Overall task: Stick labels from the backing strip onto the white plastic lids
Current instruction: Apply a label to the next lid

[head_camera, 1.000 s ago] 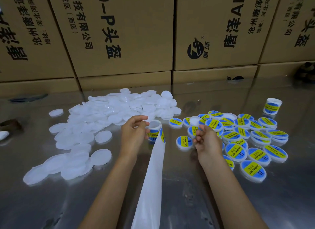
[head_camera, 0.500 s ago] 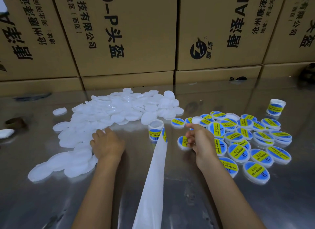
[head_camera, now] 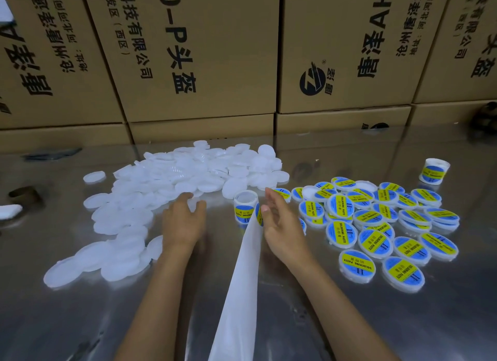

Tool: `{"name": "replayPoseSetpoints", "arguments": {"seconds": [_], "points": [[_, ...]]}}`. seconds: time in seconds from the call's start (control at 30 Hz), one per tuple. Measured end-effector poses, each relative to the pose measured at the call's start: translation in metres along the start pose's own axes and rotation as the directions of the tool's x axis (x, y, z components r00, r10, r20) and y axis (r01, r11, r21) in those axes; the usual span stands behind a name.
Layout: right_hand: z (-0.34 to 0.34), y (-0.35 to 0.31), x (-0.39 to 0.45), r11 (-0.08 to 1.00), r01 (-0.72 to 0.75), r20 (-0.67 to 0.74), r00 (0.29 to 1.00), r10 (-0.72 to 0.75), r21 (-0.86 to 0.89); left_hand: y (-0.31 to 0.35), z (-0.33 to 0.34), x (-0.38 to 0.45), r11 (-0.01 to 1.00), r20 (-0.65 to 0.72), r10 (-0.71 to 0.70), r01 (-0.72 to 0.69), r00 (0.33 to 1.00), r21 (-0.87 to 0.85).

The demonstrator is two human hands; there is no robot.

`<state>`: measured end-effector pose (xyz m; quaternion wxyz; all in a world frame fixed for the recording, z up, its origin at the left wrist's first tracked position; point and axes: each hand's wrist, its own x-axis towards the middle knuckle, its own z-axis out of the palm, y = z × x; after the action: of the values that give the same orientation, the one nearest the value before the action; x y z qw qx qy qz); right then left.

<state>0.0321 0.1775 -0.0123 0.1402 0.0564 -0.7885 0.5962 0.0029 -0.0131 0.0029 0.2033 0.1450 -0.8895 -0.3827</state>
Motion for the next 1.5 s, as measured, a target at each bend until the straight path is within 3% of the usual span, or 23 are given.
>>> {"name": "replayPoseSetpoints", "arguments": {"seconds": [0.03, 0.07, 0.13, 0.17, 0.2, 0.27, 0.43, 0.57, 0.8, 0.97, 1.1, 1.33, 1.5], "points": [[0.001, 0.001, 0.0, 1.0, -0.013, 0.037, 0.999, 0.013, -0.002, 0.006, 0.002, 0.001, 0.971, 0.023, -0.082, 0.085, 0.996, -0.221], [0.002, 0.002, 0.0, 1.0, -0.026, 0.07, 0.997, 0.025, 0.006, 0.011, 0.003, 0.001, 0.852, 0.109, -0.18, 0.21, 0.978, -0.48], [0.003, 0.003, 0.0, 0.999, -0.043, 0.115, 0.992, 0.041, 0.018, 0.019, 0.003, 0.0, 0.424, 0.366, -0.232, 0.432, 0.901, -0.796], [0.004, 0.003, 0.0, 0.999, -0.05, 0.126, 0.991, 0.048, 0.011, 0.021, 0.002, -0.002, 0.244, 0.453, -0.204, 0.493, 0.868, -0.835], [0.004, 0.004, 0.0, 0.998, -0.056, 0.129, 0.99, 0.056, 0.001, 0.021, 0.001, -0.003, 0.136, 0.501, -0.179, 0.526, 0.846, -0.839], [0.005, 0.005, 0.001, 0.998, -0.068, 0.124, 0.99, 0.069, -0.008, 0.022, 0.001, -0.005, 0.081, 0.524, -0.142, 0.537, 0.84, -0.839], [0.006, 0.009, 0.006, 0.997, -0.057, 0.093, 0.994, 0.063, -0.058, 0.024, 0.004, -0.009, 0.245, 0.534, -0.148, 0.554, 0.832, -0.795], [0.009, 0.011, 0.008, 0.997, -0.054, 0.005, 0.998, 0.055, -0.047, 0.029, 0.004, -0.014, 0.321, 0.529, -0.092, 0.528, 0.843, -0.786], [0.014, 0.011, 0.011, 0.995, -0.086, -0.048, 0.995, 0.084, -0.055, 0.048, 0.013, -0.026, 0.664, 0.313, 0.038, 0.21, 0.949, -0.718], [0.014, 0.01, 0.008, 0.991, -0.081, -0.086, 0.994, 0.072, -0.106, 0.051, 0.018, -0.034, 0.746, 0.2, 0.246, -0.053, 0.948, -0.664], [0.014, 0.009, 0.007, 0.986, -0.073, -0.109, 0.992, 0.056, -0.15, 0.049, 0.02, -0.036, 0.791, 0.176, 0.333, -0.173, 0.926, -0.586], [0.011, 0.009, 0.004, 0.977, 0.001, -0.11, 0.994, -0.025, -0.213, 0.048, 0.02, -0.039, 0.817, 0.228, 0.378, -0.209, 0.897, -0.537], [0.008, 0.008, 0.003, 0.981, -0.079, -0.144, 0.988, 0.054, -0.176, 0.046, 0.02, -0.038, 0.858, 0.227, 0.374, -0.243, 0.899, -0.452]]}}
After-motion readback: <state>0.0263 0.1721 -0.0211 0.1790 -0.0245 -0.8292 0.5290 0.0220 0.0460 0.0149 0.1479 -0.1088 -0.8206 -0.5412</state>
